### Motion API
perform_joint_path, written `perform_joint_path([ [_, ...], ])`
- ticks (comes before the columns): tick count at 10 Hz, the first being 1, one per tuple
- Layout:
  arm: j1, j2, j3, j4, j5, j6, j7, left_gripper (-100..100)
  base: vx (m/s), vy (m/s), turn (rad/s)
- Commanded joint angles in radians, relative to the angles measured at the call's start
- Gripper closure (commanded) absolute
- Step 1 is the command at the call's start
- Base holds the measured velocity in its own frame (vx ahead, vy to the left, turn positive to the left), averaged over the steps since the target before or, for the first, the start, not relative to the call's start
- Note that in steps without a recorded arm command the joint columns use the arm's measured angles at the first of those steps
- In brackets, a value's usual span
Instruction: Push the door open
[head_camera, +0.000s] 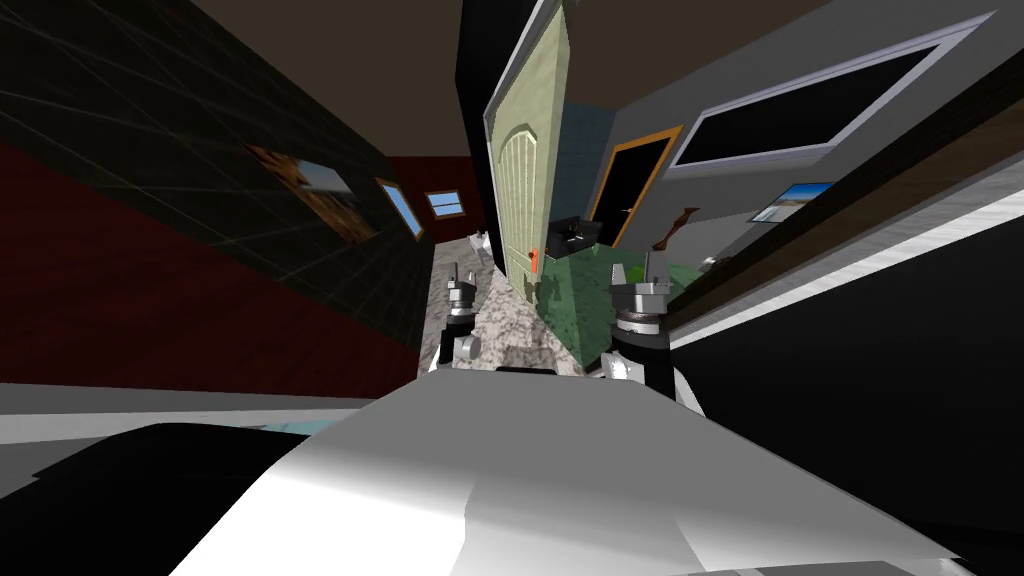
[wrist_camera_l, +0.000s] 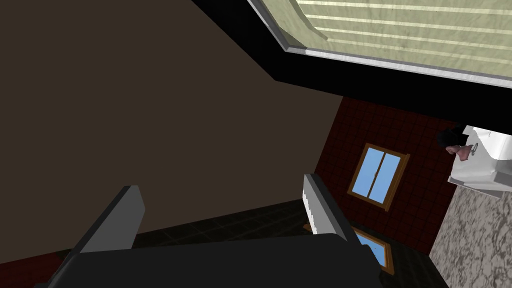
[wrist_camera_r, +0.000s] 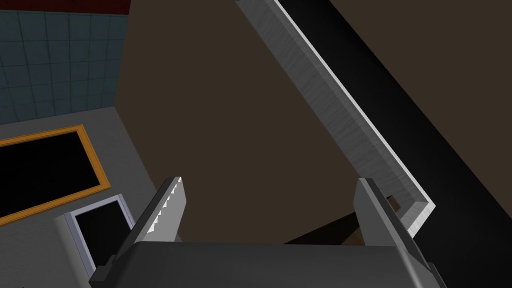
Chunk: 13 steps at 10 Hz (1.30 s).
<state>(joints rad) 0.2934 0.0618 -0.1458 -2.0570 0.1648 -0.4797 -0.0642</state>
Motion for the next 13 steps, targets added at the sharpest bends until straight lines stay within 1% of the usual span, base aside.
perform_joint_path([
  [1, -0.018, 0.005, -0.009, 0.029, 0.004, 0.004, -0.001, -100, 0.091, 0.051, -0.062],
  [9, -0.101, 0.026, -0.061, 0.174, 0.025, 0.013, -0.005, -100, 0.09, 0.059, -0.077],
  [10, -0.123, 0.03, -0.075, 0.213, 0.031, 0.016, -0.006, -100, 0.127, 0.09, -0.123],
  [11, -0.123, 0.03, -0.075, 0.213, 0.031, 0.016, -0.006, -100, 0.095, 0.079, -0.059],
  [12, -0.134, 0.031, -0.082, 0.233, 0.034, 0.017, -0.006, -100, 0.058, 0.048, -0.04],
  [13, -0.156, 0.035, -0.096, 0.271, 0.039, 0.02, -0.007, -100, 0.094, 0.066, -0.098],
])
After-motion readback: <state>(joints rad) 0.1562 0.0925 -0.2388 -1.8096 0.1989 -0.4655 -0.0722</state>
